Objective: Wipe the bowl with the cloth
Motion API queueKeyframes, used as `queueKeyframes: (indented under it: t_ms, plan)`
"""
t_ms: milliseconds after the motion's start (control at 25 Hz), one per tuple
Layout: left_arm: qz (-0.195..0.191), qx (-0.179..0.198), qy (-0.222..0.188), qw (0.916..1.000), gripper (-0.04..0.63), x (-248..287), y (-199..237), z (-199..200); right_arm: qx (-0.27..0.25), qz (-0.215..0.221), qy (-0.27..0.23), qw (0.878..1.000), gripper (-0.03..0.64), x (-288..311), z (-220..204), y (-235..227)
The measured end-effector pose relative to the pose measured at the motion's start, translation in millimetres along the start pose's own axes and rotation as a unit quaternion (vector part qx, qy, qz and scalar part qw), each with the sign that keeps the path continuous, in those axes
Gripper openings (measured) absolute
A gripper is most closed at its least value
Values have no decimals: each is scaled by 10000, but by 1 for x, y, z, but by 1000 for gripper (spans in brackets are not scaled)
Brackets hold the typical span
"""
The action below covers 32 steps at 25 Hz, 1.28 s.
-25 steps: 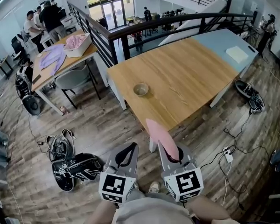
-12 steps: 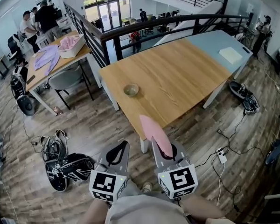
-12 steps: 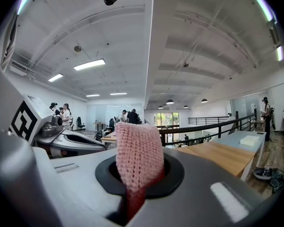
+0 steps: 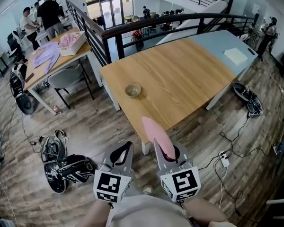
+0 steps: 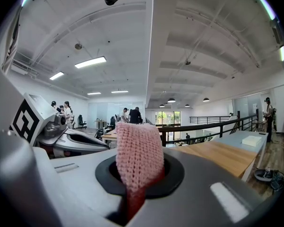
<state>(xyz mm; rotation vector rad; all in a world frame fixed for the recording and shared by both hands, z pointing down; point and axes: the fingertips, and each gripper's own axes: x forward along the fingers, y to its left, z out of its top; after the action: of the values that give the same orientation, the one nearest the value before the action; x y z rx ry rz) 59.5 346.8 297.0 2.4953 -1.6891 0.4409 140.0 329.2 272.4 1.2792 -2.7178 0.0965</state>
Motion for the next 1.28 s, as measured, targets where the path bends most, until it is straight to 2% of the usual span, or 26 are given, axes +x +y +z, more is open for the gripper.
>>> queueKeyframes:
  t_ms: [200,400,840,1280]
  plan:
    - [-133,48,39,9999,2,29,14,-2,43,-47,71,10000,15,28,-7,-9]
    - [-177,-19,-19,9998,2,58,49,-1,-29,-28,116,9999,15,73,-5,-14]
    - [-316,-159,143,9993,2,139,157,3,67,-43,449,9990,15,202,-4,-26]
    - [-663,-225,216,9973,2,227,265,20,81,-346,699,9969,15,336,16,-50]
